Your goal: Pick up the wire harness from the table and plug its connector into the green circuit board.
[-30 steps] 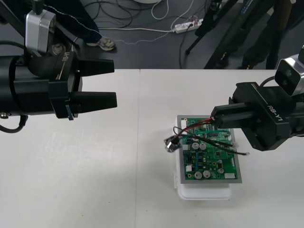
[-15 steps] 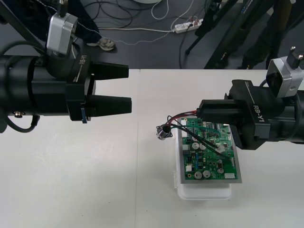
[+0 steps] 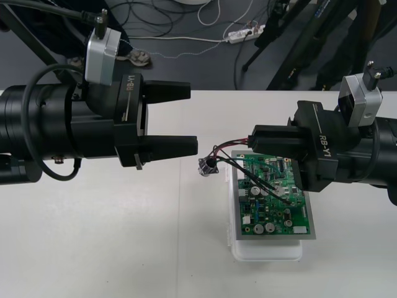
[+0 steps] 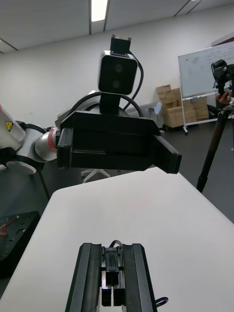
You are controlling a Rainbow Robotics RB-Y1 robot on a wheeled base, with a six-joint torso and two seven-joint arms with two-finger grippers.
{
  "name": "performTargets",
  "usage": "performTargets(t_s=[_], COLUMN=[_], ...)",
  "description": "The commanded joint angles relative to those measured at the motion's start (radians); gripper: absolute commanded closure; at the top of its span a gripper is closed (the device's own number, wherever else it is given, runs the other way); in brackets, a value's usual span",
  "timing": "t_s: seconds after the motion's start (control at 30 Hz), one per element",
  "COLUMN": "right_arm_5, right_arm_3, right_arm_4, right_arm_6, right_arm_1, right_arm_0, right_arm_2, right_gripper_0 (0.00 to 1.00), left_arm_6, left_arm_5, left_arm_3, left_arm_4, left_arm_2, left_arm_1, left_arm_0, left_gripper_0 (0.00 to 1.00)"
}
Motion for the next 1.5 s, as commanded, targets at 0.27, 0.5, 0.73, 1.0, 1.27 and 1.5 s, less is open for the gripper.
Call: performTargets(t_s=[0.27, 0.5, 0.73, 1.0, 1.27, 1.5], right_arm_5=[0.041, 0.044, 0.044, 0.044, 0.044, 0.044], right_arm_3=[-0.044, -0.047, -0.047, -0.049, -0.047, -0.047], right_arm_4=[0.001, 0.003, -0.019, -0.059, -0.065, -0.062], right_arm_6=[0.083, 0.1, 0.114, 0.137, 0.16, 0.178], right_arm_1=[0.012, 0.012, 0.018, 0.024, 0.036, 0.036], right_arm_0=[0.018, 0.018, 0.018, 0.031, 0.039, 0.047], right_arm_2=[0.05, 0.069, 0.073, 0.078, 0.082, 0.085], right_gripper_0=[1.0, 1.0, 1.0, 1.0, 1.0, 1.0], left_arm_6=[-0.056, -0.079, -0.186, -0.304, -0.326, -0.338], left_arm_5=[0.046, -0.007, -0.148, -0.207, -0.265, -0.282], left_arm_3=[-0.015, 0.005, 0.108, 0.157, 0.157, 0.157], left_arm_4=[-0.116, -0.139, -0.088, -0.031, -0.027, -0.038], left_arm_2=[-0.021, -0.009, 0.048, 0.049, 0.051, 0.051], left_arm_1=[-0.155, -0.209, -0.273, -0.29, -0.33, -0.368], left_arm_0=[0.011, 0.03, 0.03, 0.051, 0.074, 0.074], left_gripper_0=[0.0, 0.0, 0.0, 0.0, 0.0, 0.01])
